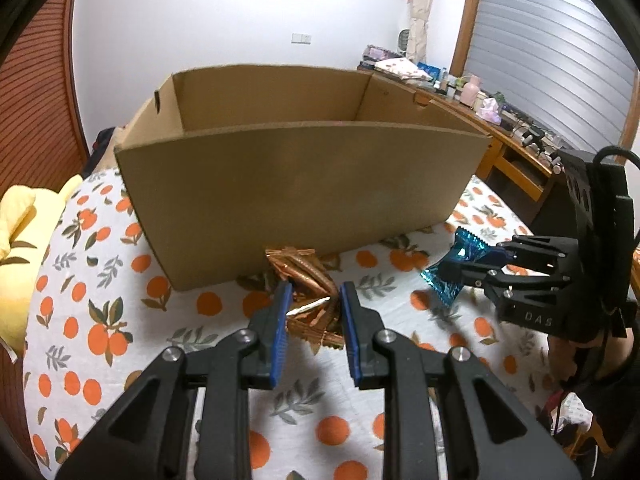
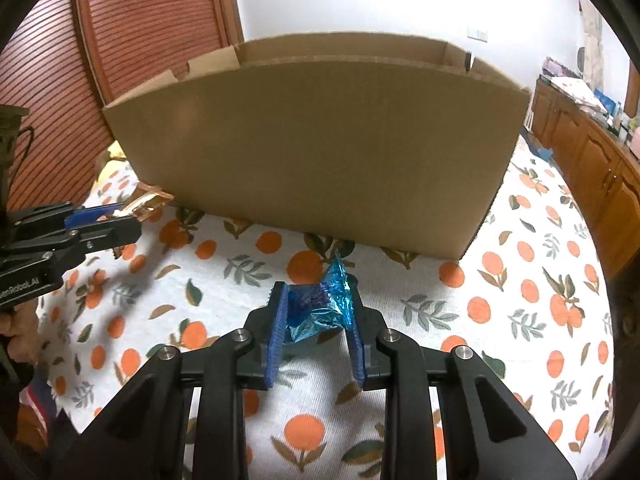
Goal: Organize snacks
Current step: 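Lift both held wrappers and carry them over the cardboard box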
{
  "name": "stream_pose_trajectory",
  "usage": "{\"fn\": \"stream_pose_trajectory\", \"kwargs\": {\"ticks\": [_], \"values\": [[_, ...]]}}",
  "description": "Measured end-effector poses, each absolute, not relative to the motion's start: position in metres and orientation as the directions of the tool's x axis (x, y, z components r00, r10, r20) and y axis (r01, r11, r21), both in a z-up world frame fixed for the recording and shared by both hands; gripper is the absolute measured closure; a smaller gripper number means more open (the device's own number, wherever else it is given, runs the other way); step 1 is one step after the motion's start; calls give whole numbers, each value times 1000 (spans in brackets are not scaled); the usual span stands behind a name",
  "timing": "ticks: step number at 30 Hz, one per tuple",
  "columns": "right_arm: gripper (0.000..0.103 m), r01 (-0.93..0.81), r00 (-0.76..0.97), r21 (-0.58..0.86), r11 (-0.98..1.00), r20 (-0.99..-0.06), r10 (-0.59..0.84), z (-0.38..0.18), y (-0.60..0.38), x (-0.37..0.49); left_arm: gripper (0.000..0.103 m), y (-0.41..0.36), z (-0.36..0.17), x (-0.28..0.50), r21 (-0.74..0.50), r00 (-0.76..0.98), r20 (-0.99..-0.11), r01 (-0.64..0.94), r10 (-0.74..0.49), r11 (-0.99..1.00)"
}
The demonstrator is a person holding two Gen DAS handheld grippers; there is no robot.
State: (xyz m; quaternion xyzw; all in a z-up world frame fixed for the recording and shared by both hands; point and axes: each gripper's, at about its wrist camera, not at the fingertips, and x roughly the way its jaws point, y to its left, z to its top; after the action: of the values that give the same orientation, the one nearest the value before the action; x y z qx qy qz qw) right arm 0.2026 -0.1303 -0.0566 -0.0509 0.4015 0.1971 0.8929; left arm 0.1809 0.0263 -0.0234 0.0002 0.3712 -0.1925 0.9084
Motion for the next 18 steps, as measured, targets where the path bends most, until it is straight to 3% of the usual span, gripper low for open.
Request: {"fn": "stream_pose_trajectory", "kwargs": {"ticks": [18], "values": [[77, -427, 672, 46, 903, -652, 351, -3, -129, 179, 81, 17, 32, 181, -111, 708, -597, 392, -376, 913]]}}
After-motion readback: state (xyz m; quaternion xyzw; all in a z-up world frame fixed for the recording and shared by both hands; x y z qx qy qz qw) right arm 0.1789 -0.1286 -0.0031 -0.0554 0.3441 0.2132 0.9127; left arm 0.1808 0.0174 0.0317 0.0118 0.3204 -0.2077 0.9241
